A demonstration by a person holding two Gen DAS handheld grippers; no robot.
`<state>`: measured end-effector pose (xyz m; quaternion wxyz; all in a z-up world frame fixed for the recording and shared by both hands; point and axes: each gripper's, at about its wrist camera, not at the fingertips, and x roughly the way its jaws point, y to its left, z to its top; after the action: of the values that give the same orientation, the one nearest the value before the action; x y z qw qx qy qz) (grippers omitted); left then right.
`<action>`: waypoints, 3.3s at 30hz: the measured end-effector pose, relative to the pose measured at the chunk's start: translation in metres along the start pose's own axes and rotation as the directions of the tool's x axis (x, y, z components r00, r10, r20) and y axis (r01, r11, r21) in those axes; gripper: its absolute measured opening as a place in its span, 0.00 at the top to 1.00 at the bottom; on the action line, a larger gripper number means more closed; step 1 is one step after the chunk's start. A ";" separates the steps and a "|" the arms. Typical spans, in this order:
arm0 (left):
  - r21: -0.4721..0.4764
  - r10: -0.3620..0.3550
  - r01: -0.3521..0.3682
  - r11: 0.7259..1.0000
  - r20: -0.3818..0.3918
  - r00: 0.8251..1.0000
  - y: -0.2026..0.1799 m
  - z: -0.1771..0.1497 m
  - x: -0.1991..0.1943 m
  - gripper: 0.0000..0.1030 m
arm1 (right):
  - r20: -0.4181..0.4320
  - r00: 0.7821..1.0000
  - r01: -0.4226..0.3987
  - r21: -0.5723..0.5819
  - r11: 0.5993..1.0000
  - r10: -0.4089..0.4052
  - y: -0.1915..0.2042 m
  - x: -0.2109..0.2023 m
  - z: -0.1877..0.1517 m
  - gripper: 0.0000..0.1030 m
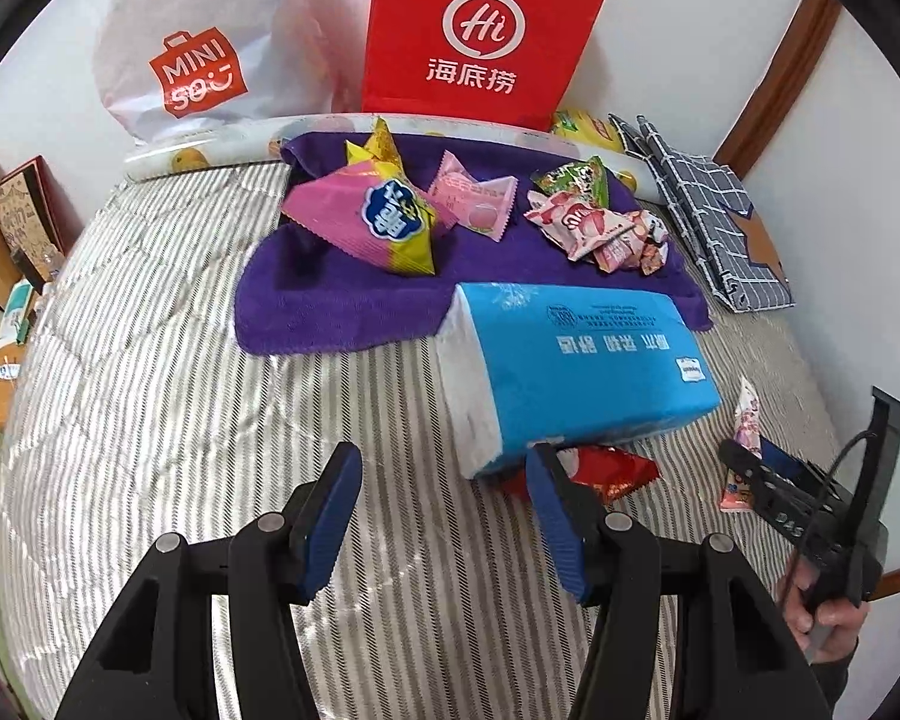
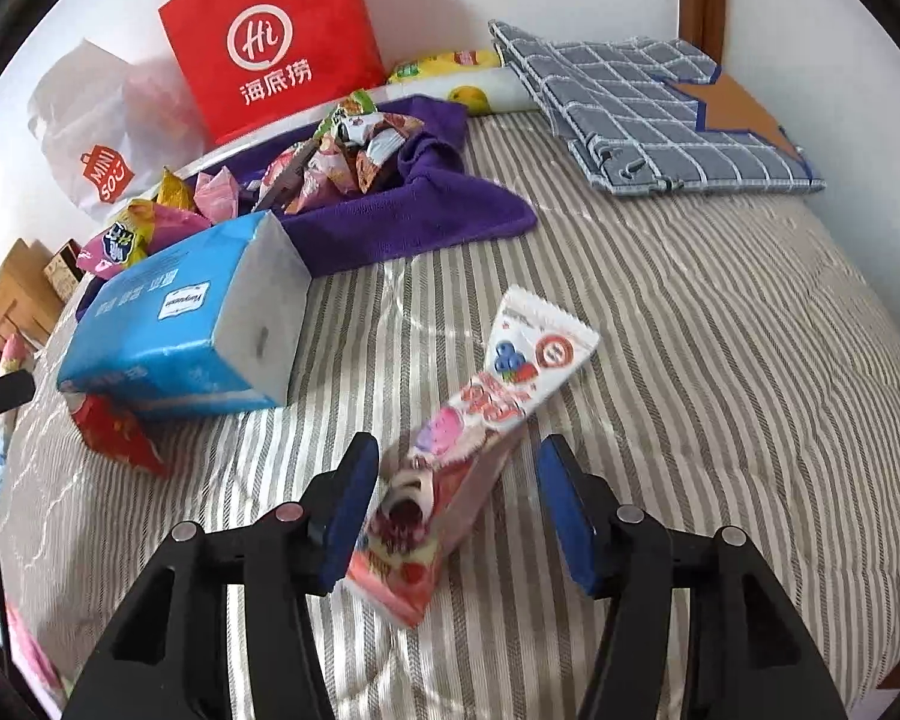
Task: Organize snacks
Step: 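Grasp the pink-white candy stick with the right tool while the left tool grasps the red foil bag, then carry the candy stick and red foil bag toward the purple towel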
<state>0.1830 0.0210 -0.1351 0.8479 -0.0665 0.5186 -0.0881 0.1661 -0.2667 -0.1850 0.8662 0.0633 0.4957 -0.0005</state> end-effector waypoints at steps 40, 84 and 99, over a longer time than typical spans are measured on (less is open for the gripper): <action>0.029 -0.037 0.040 0.999 -0.101 0.994 -0.067 -0.017 0.065 0.52 | 0.072 0.994 -0.077 -0.026 0.997 0.079 -0.013 -0.003 -0.009 0.76; 0.018 -0.156 0.155 0.988 0.071 0.985 -0.001 -0.023 -0.034 0.62 | 0.165 0.982 -0.071 -0.103 0.992 0.087 0.072 -0.097 -0.008 0.78; 0.017 -0.158 0.157 0.987 0.108 0.981 0.007 0.000 -0.048 0.62 | 0.216 0.971 -0.073 -0.126 0.989 0.099 0.090 -0.112 0.022 0.78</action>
<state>0.1623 0.0384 -0.0954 0.8657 -0.1083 0.4641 -0.1535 0.1336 -0.1872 -0.0687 0.9176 0.0334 0.3917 0.0591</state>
